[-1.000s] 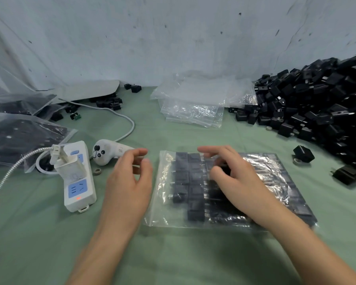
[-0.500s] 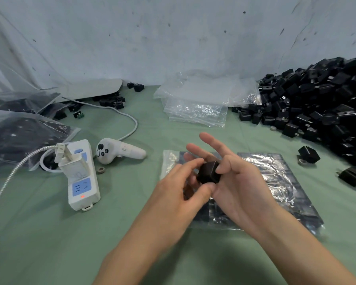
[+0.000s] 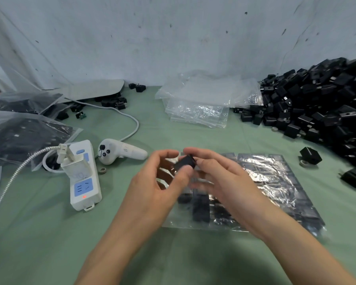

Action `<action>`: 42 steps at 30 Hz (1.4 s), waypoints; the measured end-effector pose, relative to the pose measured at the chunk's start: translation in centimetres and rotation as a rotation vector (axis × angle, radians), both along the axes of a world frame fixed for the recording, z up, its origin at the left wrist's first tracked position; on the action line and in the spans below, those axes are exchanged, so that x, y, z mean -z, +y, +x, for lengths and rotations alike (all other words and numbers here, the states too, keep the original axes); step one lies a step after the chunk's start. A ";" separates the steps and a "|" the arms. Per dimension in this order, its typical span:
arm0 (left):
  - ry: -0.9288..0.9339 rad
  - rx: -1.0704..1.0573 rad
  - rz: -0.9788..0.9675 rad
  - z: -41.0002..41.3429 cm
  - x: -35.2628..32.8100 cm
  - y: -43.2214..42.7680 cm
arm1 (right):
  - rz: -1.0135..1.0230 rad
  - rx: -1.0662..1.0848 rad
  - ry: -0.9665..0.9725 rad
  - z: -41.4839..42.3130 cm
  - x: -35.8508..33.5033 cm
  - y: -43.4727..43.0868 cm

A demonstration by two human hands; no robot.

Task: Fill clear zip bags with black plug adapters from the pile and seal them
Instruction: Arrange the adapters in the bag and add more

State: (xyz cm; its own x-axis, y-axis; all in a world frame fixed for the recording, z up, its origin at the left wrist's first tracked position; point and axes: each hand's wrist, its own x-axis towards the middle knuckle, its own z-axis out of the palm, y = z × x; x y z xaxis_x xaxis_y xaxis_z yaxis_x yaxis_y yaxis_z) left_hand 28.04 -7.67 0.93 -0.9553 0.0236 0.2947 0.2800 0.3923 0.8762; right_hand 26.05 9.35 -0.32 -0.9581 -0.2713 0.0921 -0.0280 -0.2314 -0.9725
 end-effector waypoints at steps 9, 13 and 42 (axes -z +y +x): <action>-0.390 -0.277 -0.362 -1.4 0.5 -4.4 | 0.565 0.288 0.278 -0.3 0.8 2.2; -0.445 -0.208 -0.397 -1.2 0.7 -4.8 | 0.931 0.324 0.461 -0.4 1.2 2.7; -0.448 0.000 -0.298 -1.3 1.6 -4.8 | 1.235 0.245 0.461 -0.5 2.3 2.9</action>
State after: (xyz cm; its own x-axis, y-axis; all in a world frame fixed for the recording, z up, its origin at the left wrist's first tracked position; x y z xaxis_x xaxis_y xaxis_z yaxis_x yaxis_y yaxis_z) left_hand 26.77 -12.42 -0.69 -0.9860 0.0444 -0.1610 -0.0953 0.6423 0.7605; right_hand 25.51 12.25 -2.61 -0.9417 -0.2375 0.2385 -0.3217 0.8433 -0.4305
